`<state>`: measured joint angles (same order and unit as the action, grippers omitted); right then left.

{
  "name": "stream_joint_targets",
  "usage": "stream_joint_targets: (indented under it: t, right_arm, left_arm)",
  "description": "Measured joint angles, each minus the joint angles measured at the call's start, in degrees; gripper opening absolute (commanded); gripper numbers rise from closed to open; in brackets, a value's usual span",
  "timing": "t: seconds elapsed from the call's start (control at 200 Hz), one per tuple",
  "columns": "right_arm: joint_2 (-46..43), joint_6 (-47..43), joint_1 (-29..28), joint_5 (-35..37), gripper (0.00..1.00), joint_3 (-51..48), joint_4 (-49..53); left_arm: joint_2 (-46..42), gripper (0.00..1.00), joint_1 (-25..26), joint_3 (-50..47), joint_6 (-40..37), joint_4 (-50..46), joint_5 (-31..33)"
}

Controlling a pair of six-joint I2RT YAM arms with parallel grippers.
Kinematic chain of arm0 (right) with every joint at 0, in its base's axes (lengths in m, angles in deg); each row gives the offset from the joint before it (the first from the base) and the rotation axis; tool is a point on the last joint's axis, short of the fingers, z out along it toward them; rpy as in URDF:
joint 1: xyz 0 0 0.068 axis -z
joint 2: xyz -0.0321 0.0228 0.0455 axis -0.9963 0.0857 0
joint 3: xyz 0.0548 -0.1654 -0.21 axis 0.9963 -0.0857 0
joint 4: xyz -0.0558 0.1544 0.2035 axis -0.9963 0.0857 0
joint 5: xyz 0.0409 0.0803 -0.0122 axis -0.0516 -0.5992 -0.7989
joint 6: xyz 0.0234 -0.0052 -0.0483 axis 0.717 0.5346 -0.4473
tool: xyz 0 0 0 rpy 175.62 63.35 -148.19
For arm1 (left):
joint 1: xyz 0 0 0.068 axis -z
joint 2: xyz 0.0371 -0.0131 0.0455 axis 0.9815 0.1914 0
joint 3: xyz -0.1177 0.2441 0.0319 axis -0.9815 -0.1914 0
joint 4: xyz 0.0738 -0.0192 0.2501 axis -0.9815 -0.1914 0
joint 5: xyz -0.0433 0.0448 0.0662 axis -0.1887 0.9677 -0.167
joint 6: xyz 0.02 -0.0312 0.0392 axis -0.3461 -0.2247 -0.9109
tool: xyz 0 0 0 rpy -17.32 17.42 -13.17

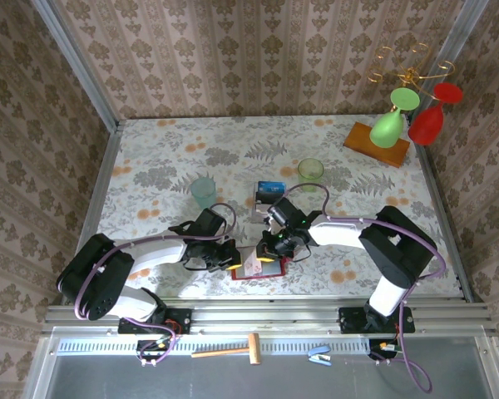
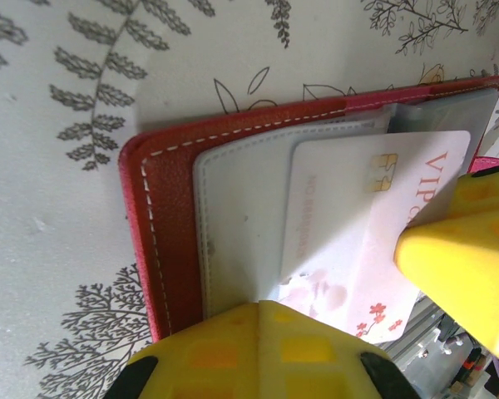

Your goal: Take the credit cards out of the card holder

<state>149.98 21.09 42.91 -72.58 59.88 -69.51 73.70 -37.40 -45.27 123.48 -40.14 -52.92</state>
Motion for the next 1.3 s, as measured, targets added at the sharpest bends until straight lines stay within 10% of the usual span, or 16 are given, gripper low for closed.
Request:
stream_joint_targets:
  t: [1.3]
  right_arm:
    - [-7.3, -14.6, 2.5, 4.5, 0.00, 10.1, 21.8]
  left_arm:
    - [-1.2, 0.15, -1.2, 0.8, -0.9, -1.8, 0.7]
